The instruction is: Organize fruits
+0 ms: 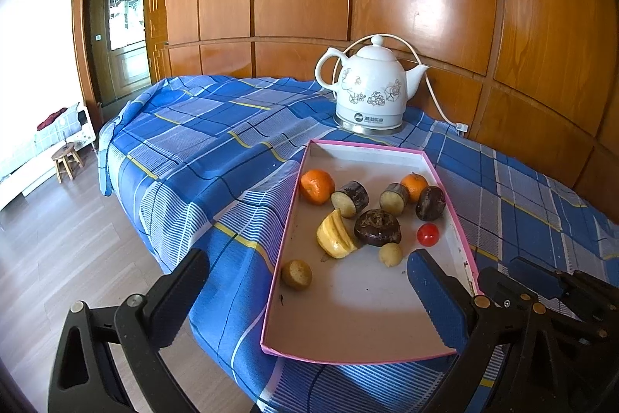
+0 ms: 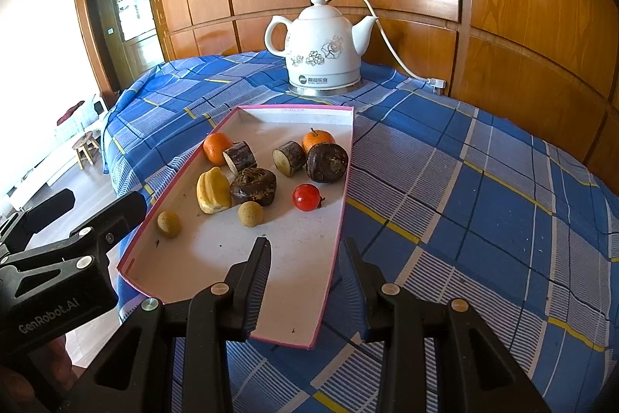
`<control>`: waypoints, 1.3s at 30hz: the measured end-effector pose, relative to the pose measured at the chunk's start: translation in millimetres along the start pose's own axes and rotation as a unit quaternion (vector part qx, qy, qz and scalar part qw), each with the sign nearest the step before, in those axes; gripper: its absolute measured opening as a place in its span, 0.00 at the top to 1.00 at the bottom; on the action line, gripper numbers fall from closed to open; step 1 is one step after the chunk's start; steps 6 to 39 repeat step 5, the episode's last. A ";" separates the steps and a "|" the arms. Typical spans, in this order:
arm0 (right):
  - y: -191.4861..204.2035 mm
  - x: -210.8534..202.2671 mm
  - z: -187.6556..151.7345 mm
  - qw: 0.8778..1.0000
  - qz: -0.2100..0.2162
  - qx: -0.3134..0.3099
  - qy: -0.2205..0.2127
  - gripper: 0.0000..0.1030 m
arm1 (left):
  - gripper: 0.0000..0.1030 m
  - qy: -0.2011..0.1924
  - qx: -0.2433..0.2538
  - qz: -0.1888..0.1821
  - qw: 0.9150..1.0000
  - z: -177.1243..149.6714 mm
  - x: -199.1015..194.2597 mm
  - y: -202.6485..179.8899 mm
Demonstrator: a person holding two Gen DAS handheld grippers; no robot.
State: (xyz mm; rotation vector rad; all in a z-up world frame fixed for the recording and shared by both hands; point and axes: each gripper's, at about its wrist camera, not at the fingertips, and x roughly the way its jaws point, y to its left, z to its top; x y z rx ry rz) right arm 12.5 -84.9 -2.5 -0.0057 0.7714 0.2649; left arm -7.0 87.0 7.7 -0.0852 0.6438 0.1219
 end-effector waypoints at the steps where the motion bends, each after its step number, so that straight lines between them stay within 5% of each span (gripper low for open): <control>1: -0.9 0.5 -0.1 1.000 0.001 0.001 0.000 0.64 | 0.00 0.001 -0.001 0.000 1.000 0.2 0.3 0.2; 39: -11.6 -2.3 3.9 1.000 0.000 0.011 -0.009 0.64 | 0.00 0.005 -0.005 -0.004 1.000 1.3 2.2 2.1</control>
